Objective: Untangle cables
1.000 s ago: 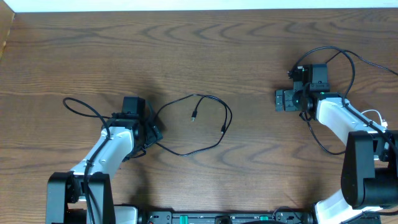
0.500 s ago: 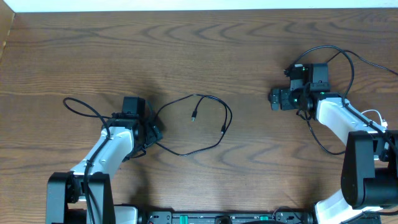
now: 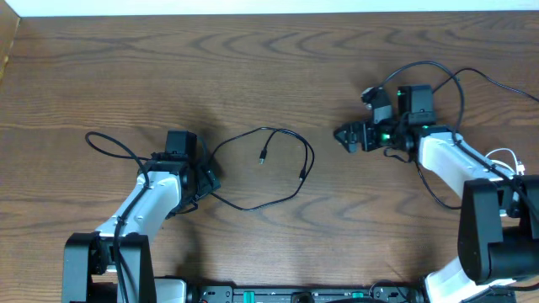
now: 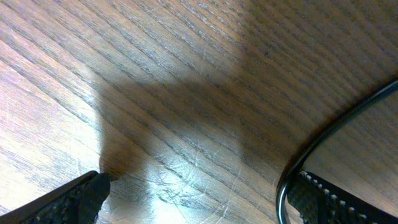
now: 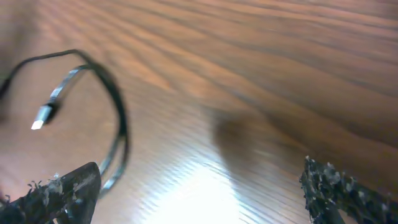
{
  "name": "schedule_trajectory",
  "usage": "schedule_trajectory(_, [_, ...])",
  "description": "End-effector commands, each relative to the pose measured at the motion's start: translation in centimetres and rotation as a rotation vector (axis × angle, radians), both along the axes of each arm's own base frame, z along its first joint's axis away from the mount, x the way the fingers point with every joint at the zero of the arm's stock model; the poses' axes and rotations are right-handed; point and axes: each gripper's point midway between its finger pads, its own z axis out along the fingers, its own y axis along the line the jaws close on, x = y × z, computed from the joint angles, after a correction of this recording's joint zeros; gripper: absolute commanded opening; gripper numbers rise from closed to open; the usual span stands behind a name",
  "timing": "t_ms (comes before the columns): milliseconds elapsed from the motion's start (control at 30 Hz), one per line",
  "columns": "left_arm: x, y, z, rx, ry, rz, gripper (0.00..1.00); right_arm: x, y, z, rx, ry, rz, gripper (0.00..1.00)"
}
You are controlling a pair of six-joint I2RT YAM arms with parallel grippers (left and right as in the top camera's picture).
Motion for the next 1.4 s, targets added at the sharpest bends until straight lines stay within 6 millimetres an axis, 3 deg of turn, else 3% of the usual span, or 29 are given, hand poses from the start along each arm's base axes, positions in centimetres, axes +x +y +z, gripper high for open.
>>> schedule_trajectory(0, [-2.2, 0.3, -1.6, 0.015, 0.086, -0.005, 0.98, -1.1, 2.6, 0.3, 0.067, 0.033, 0.046, 0.99])
schedule_trajectory(300, [-2.2, 0.3, -1.6, 0.015, 0.085, -0.005, 0.98, -2.3, 6.8, 0.8, 0.105, 0.048, 0.097, 0.99])
schedule_trajectory(333, [-2.2, 0.3, -1.6, 0.015, 0.085, -0.005, 0.98, -2.8, 7.7, 0.9, 0.106, 0.043, 0.123, 0.96])
schedule_trajectory(400, [-2.2, 0.3, -1.6, 0.015, 0.086, -0.005, 0.98, -3.1, 8.6, 1.0, 0.108, 0.035, 0.147, 0.75])
schedule_trajectory(567, [-2.2, 0.3, -1.6, 0.015, 0.085, -0.005, 0.98, -3.8, 10.2, 1.2, 0.101, 0.017, 0.187, 0.01])
schedule_trajectory(800, [-2.2, 0.3, -1.6, 0.015, 0.086, -0.005, 0.98, -3.9, 10.6, 0.6, 0.034, -0.017, 0.201, 0.01])
schedule_trajectory(967, [-2.2, 0.3, -1.6, 0.015, 0.086, -0.005, 0.98, -2.5, 8.0, -1.4, -0.163, -0.043, 0.081, 0.01])
schedule_trajectory(1367, [-2.2, 0.3, -1.6, 0.015, 0.085, -0.005, 0.98, -3.2, 8.9, -3.6, -0.184, -0.014, 0.110, 0.01])
